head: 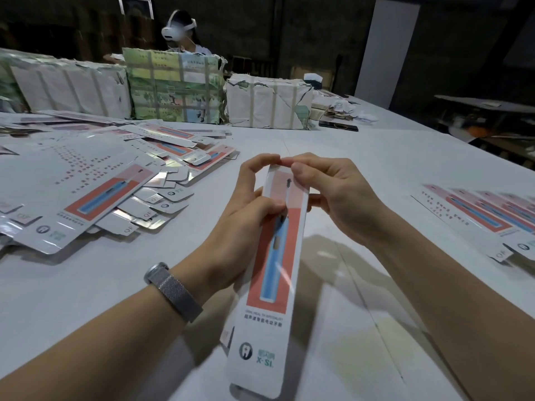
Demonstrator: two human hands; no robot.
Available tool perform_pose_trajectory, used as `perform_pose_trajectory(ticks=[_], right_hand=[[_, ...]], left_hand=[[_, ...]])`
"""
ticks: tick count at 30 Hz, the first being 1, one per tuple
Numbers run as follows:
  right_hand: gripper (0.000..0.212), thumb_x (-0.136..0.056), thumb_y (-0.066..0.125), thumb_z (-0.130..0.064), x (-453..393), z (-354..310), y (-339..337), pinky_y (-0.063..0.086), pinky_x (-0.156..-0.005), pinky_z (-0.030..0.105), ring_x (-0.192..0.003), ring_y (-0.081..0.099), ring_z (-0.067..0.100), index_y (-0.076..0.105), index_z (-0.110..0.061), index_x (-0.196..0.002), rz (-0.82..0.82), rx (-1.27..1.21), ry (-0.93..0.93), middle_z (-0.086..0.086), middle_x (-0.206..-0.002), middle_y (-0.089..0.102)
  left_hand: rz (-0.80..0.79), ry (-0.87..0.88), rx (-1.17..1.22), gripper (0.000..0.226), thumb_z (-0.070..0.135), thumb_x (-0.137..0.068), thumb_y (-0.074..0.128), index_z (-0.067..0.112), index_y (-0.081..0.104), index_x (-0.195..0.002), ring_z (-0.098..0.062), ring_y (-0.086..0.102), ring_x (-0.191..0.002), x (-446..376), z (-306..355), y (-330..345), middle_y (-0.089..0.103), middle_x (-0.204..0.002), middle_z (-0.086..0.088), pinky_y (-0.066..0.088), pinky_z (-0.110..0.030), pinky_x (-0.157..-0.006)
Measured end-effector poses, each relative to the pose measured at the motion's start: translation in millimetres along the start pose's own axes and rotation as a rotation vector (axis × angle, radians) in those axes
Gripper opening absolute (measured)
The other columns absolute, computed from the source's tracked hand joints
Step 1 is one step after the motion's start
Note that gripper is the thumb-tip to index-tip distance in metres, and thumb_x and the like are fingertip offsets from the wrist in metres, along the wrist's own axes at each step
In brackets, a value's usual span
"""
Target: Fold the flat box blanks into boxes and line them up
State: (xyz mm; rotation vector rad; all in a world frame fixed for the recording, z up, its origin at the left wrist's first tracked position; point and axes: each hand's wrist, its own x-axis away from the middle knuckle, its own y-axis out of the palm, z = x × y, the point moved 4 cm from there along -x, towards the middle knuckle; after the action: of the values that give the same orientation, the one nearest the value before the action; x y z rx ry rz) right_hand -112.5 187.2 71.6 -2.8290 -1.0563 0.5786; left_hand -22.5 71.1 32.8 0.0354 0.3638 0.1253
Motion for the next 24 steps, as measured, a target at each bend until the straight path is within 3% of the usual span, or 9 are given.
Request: perform_pose_trajectory(ticks=[2, 5, 9, 12, 15, 18, 21, 24], right_hand=[[0.023, -0.100, 0.050, -0.017, 0, 3, 4, 0.050, -0.083, 0.057, -0.095, 0.061, 0.026, 0.071, -0.013, -0.109, -0.013, -0.051, 0.015, 0.015, -0.104, 0.065], [0.029, -0.096, 0.050, -0.027, 1, 3, 8, 0.054, -0.087, 0.043, -0.097, 0.065, 0.021, 0.070, -0.015, -0.113, -0.055, -0.165, 0.035, 0.013, -0.108, 0.068], [0.025, -0.099, 0.050, -0.025, 1, 5, 14, 0.056, -0.086, 0.036, -0.094, 0.066, 0.014, 0.067, -0.021, -0.115, -0.061, -0.165, 0.041, 0.021, -0.112, 0.065], [0.032, -0.102, 0.052, -0.021, 3, 6, 18, 0.052, -0.088, 0.030, -0.095, 0.061, 0.013, 0.054, -0.021, -0.134, 0.157, 0.150, -0.076, 0.004, -0.117, 0.059], [0.040, -0.096, 0.062, -0.032, 12, -7, 20, 0.046, -0.080, 0.023, -0.092, 0.048, 0.005, 0.057, -0.018, -0.133, 0.311, 0.596, -0.269, -0.004, -0.112, 0.047], [0.061, -0.085, 0.060, -0.047, 17, -14, 32, 0.050, -0.085, 0.032, -0.093, 0.048, 0.005, 0.055, -0.017, -0.137, 0.158, 0.754, -0.289, -0.005, -0.113, 0.041], [0.078, -0.080, 0.067, -0.047, 14, -11, 33, 0.054, -0.089, 0.042, -0.100, 0.057, 0.017, 0.041, -0.021, -0.149, 0.047, 0.802, -0.172, -0.006, -0.115, 0.036], [0.087, -0.070, 0.064, -0.053, 13, -13, 24, 0.056, -0.083, 0.033, -0.095, 0.055, 0.011, 0.039, -0.025, -0.149, 0.090, 0.819, -0.138, -0.006, -0.113, 0.043]], left_hand=[[0.020, 0.017, -0.007, 0.043, 0.020, -0.085, 0.049, 0.050, 0.049, -0.116, -0.014, 0.066, -0.061, 1, 1, 0, 0.069, -0.084, -0.003, 0.054, -0.023, -0.057], [0.058, 0.041, -0.027, 0.044, 0.020, -0.084, 0.050, 0.046, 0.048, -0.120, -0.016, 0.066, -0.063, 2, 3, 0, 0.064, -0.097, -0.017, 0.055, -0.025, -0.059], [0.097, 0.051, -0.036, 0.045, 0.024, -0.085, 0.051, 0.047, 0.047, -0.123, -0.013, 0.067, -0.064, 1, 2, -2, 0.064, -0.095, -0.013, 0.054, -0.021, -0.059], [0.128, 0.054, 0.070, 0.046, 0.018, -0.086, 0.052, 0.043, 0.045, -0.124, -0.013, 0.068, -0.068, -7, -1, -4, 0.069, -0.091, -0.008, 0.054, -0.023, -0.060], [0.165, 0.099, 0.110, 0.046, 0.007, -0.096, 0.051, 0.041, 0.038, -0.123, -0.010, 0.070, -0.074, -13, -1, -8, 0.073, -0.086, 0.006, 0.056, -0.024, -0.065], [0.213, 0.100, 0.181, 0.040, 0.010, -0.106, 0.045, 0.040, 0.034, -0.130, -0.013, 0.071, -0.085, -15, 5, -16, 0.072, -0.100, 0.000, 0.058, -0.028, -0.070], [0.133, 0.019, 0.398, 0.047, 0.027, -0.098, 0.050, 0.037, 0.033, -0.141, -0.020, 0.072, -0.093, -16, 10, -19, 0.069, -0.111, -0.007, 0.059, -0.032, -0.072], [0.051, -0.021, 0.301, 0.072, 0.025, -0.090, 0.051, 0.043, 0.019, -0.152, -0.014, 0.073, -0.095, -16, 6, -17, 0.071, -0.115, 0.003, 0.059, -0.026, -0.072]])
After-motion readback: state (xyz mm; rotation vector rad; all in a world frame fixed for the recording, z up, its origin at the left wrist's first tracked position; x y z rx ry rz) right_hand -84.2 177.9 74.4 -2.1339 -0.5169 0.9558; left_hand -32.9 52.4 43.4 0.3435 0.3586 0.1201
